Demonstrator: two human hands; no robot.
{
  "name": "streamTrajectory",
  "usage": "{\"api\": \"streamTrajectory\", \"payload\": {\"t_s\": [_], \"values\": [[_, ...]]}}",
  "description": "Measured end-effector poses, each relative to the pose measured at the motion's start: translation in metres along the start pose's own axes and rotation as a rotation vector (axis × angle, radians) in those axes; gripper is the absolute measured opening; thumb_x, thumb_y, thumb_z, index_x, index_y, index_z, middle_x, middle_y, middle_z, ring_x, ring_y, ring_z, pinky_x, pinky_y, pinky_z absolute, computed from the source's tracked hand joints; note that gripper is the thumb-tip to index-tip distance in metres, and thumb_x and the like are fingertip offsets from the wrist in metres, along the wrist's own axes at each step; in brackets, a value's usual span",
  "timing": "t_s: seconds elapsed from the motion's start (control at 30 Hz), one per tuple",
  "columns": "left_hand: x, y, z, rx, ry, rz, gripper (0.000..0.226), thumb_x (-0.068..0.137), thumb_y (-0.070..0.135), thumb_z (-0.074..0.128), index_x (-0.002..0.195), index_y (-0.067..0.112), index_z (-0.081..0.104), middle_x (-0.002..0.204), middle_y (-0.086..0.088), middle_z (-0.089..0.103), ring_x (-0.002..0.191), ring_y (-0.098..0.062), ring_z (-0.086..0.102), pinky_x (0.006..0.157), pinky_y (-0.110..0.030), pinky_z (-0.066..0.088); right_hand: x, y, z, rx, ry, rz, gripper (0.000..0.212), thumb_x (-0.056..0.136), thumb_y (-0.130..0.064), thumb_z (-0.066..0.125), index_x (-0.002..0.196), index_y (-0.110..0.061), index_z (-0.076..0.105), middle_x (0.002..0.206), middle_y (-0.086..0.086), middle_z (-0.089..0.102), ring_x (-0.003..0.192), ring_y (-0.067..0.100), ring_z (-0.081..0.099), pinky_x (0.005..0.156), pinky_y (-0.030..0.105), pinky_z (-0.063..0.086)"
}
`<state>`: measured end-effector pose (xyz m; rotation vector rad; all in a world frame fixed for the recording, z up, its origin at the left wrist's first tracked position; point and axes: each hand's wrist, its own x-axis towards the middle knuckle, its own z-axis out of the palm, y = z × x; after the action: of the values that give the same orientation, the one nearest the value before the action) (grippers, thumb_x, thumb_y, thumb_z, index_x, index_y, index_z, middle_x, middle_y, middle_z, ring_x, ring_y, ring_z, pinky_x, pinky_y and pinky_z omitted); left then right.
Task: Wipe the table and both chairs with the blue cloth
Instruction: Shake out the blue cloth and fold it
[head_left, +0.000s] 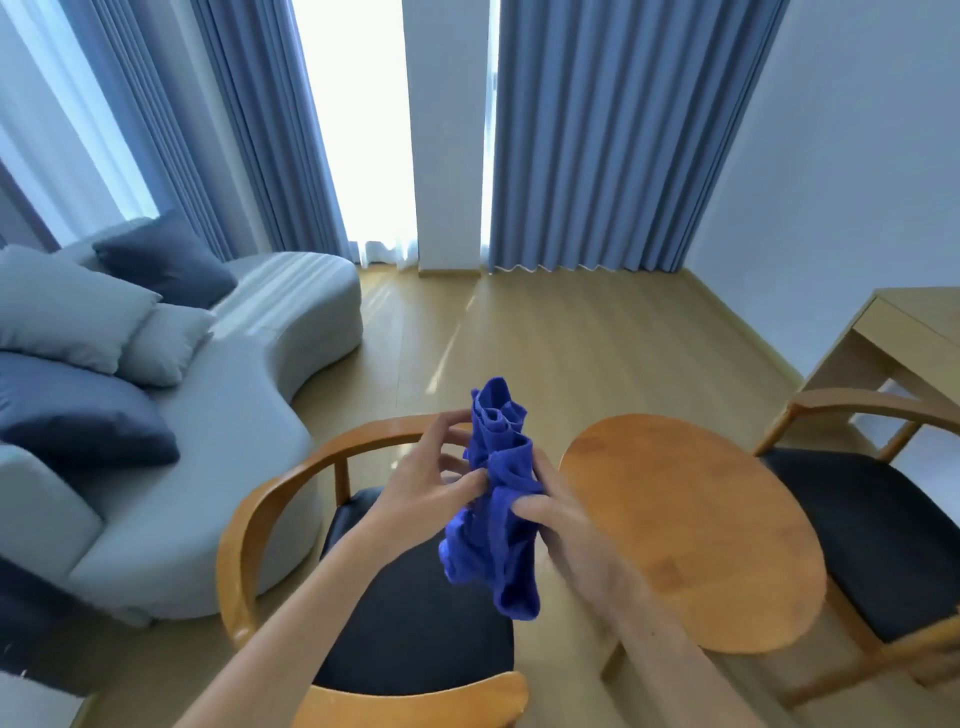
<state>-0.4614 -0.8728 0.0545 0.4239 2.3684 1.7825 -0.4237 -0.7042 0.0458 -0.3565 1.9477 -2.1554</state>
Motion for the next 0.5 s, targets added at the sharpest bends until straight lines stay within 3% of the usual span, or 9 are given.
{"api": "streamTrajectory", "payload": {"t_s": [0.13, 0.2, 0.27, 0.33, 0.4, 0.5], "values": [[-0.009, 0.027, -0.006, 0.063, -0.038, 0.06, 0.047, 0.073, 0.03, 0.062, 0.118, 0.034, 0.051, 0.108, 0.003, 0.06, 0.089, -0.018, 0.063, 0.072, -0.043, 0.059, -0.012, -0.028, 0.003, 0.222, -0.066, 0.029, 0.053, 0.086, -0.032, 0.041, 0.133, -0.009, 0.048, 0.13, 0.015, 0.057, 0.119, 0.026, 0.054, 0.101, 0.036, 0.045], [-0.013, 0.033, -0.013, 0.038, -0.052, 0.084, 0.044, 0.072, 0.029, 0.064, 0.114, 0.035, 0.053, 0.106, 0.003, 0.059, 0.088, -0.02, 0.063, 0.069, -0.043, 0.059, -0.014, -0.039, 0.004, 0.253, -0.11, 0.031, 0.053, 0.085, -0.03, 0.038, 0.128, -0.004, 0.053, 0.121, 0.012, 0.059, 0.111, 0.022, 0.055, 0.097, 0.034, 0.045], [-0.02, 0.034, -0.021, 0.019, -0.064, 0.109, 0.041, 0.076, 0.02, 0.065, 0.112, 0.039, 0.055, 0.104, 0.007, 0.059, 0.089, -0.018, 0.064, 0.071, -0.04, 0.059, -0.012, -0.046, 0.005, 0.198, -0.076, 0.051, 0.056, 0.081, -0.036, 0.039, 0.124, -0.007, 0.06, 0.118, 0.008, 0.064, 0.108, 0.019, 0.058, 0.098, 0.034, 0.043], [-0.027, 0.034, -0.03, 0.035, -0.071, 0.139, 0.042, 0.08, 0.014, 0.066, 0.11, 0.041, 0.056, 0.103, 0.014, 0.06, 0.09, -0.014, 0.064, 0.075, -0.036, 0.057, -0.004, -0.049, 0.012, 0.016, 0.062, 0.086, 0.054, 0.08, -0.046, 0.046, 0.114, -0.008, 0.064, 0.111, 0.013, 0.068, 0.103, 0.02, 0.062, 0.098, 0.039, 0.045], [-0.033, 0.034, -0.038, 0.062, -0.072, 0.159, 0.038, 0.079, 0.017, 0.066, 0.108, 0.041, 0.058, 0.105, 0.014, 0.061, 0.092, -0.012, 0.063, 0.077, -0.036, 0.057, 0.003, -0.05, 0.024, -0.154, 0.184, 0.076, 0.04, 0.09, -0.04, 0.054, 0.109, -0.006, 0.058, 0.108, 0.023, 0.064, 0.095, 0.025, 0.065, 0.091, 0.041, 0.049], [-0.04, 0.03, -0.054, 0.069, -0.029, 0.174, 0.031, 0.078, 0.021, 0.066, 0.1, 0.041, 0.06, 0.103, 0.01, 0.063, 0.093, -0.014, 0.063, 0.077, -0.045, 0.058, 0.013, -0.057, 0.035, -0.268, 0.297, -0.004, 0.017, 0.098, -0.02, 0.052, 0.103, -0.004, 0.056, 0.096, 0.022, 0.067, 0.089, 0.034, 0.065, 0.08, 0.042, 0.052]]}}
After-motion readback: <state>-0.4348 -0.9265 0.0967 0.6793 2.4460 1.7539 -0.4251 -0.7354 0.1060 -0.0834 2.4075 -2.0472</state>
